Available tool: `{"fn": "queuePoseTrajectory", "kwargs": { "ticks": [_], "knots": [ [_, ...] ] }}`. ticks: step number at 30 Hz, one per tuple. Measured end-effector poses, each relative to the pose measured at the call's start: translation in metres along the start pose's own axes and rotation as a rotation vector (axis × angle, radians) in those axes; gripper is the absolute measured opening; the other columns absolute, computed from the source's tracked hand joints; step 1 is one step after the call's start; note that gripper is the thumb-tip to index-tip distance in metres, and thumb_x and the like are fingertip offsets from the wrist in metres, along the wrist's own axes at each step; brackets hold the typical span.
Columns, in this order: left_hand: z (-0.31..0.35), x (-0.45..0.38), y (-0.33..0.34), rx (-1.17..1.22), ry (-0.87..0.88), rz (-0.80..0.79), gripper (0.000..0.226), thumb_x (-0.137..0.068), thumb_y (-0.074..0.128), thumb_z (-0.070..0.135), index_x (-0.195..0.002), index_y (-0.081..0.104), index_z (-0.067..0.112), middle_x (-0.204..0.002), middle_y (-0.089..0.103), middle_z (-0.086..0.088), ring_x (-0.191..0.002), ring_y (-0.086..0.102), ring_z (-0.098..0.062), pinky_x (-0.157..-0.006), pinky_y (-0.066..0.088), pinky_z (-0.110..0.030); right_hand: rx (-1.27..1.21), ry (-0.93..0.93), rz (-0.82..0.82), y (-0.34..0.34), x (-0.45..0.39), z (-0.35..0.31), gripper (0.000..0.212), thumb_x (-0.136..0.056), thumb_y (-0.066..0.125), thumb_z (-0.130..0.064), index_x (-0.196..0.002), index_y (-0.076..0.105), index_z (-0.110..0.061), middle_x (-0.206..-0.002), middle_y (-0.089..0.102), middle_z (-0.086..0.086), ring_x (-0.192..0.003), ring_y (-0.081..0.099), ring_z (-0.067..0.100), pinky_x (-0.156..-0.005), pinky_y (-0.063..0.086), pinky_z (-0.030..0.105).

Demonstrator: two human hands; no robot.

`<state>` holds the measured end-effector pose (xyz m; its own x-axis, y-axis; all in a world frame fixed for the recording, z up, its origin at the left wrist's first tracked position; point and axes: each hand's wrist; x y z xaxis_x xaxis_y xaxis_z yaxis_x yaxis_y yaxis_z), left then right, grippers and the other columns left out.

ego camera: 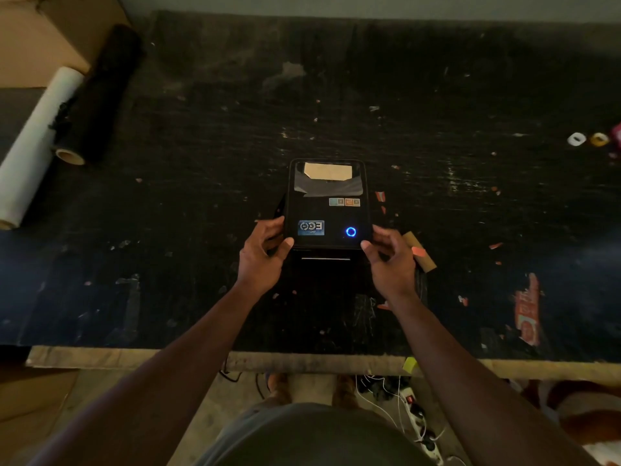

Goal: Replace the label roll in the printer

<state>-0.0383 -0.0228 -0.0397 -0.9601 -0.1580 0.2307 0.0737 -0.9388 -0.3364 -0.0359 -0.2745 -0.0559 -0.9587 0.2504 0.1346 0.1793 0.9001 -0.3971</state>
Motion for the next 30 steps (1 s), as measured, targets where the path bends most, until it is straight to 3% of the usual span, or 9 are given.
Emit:
{"fn": "queuePoseTrajectory", "kwargs": {
  "ticks": [4, 9, 17, 21, 24, 27, 30],
  "knots": [
    [0.0002, 0.0013, 0.0004, 0.016, -0.007, 0.002, 0.047, -0.096, 0.072, 0.015, -0.139, 0.057, 0.030, -0.133, 0.066, 0.008, -0.124, 0.066, -0.012, -0.102, 0.058, -0.049, -0.005, -0.004, -0.001, -0.0006, -0.0001, -0.0003, 0.039, -0.094, 0.074, -0.015, -0.132, 0.065, -0.015, -0.120, 0.066, -0.010, -0.095, 0.059, -0.027, -0.082, 0.049, 0.006],
    [0.0013, 0.0021, 0.0000, 0.018, -0.005, -0.006, 0.047, -0.097, 0.072, 0.015, -0.139, 0.056, 0.029, -0.137, 0.066, 0.006, -0.125, 0.065, -0.013, -0.102, 0.058, -0.050, -0.011, 0.006, 0.002, -0.0004, 0.0008, -0.0013, 0.038, -0.094, 0.074, -0.016, -0.131, 0.065, -0.017, -0.119, 0.066, -0.011, -0.096, 0.059, -0.026, -0.086, 0.048, 0.010],
    [0.0003, 0.0017, 0.0007, 0.023, -0.004, -0.002, 0.047, -0.096, 0.072, 0.014, -0.133, 0.058, 0.039, -0.121, 0.065, 0.023, -0.115, 0.063, 0.006, -0.102, 0.058, -0.047, 0.002, 0.016, -0.002, -0.0013, 0.0021, -0.0038, 0.039, -0.094, 0.073, -0.017, -0.133, 0.064, -0.017, -0.120, 0.065, -0.012, -0.099, 0.059, -0.019, -0.086, 0.047, 0.010],
    [-0.0009, 0.0014, 0.0006, 0.032, 0.002, -0.007, 0.046, -0.096, 0.072, 0.014, -0.135, 0.058, 0.034, -0.129, 0.066, 0.014, -0.123, 0.065, -0.009, -0.102, 0.058, -0.049, 0.011, 0.024, -0.005, -0.0016, 0.0020, -0.0049, 0.039, -0.095, 0.073, -0.017, -0.133, 0.064, -0.017, -0.113, 0.062, -0.021, -0.094, 0.057, -0.029, -0.077, 0.047, 0.001],
    [-0.0024, 0.0005, 0.0002, 0.031, -0.015, -0.007, 0.047, -0.096, 0.073, 0.016, -0.136, 0.057, 0.035, -0.130, 0.066, 0.014, -0.122, 0.065, -0.008, -0.101, 0.059, -0.050, 0.015, 0.011, 0.001, -0.0018, 0.0015, -0.0042, 0.039, -0.095, 0.073, -0.015, -0.133, 0.064, -0.015, -0.111, 0.062, -0.020, -0.094, 0.055, -0.032, -0.076, 0.045, -0.004],
    [-0.0018, 0.0008, -0.0005, 0.009, -0.014, -0.012, 0.047, -0.096, 0.073, 0.019, -0.134, 0.057, 0.041, -0.125, 0.066, 0.020, -0.119, 0.065, -0.003, -0.100, 0.059, -0.048, 0.008, 0.013, -0.004, -0.0012, 0.0023, -0.0057, 0.039, -0.095, 0.073, -0.016, -0.132, 0.064, -0.017, -0.108, 0.059, -0.026, -0.095, 0.055, -0.032, -0.074, 0.046, -0.003],
    [-0.0010, -0.0029, -0.0029, -0.025, -0.008, -0.014, 0.043, -0.095, 0.074, 0.026, -0.133, 0.058, 0.038, -0.134, 0.068, 0.010, -0.119, 0.068, -0.006, -0.097, 0.061, -0.043, -0.006, 0.020, -0.016, -0.0018, 0.0026, -0.0099, 0.037, -0.095, 0.072, -0.020, -0.132, 0.064, -0.021, -0.108, 0.061, -0.026, -0.097, 0.058, -0.027, -0.077, 0.049, 0.002]
  ]
}}
Point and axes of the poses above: each hand's wrist, its own x-axis away from the middle knuckle, its own y-axis out of the palm, z = x × y
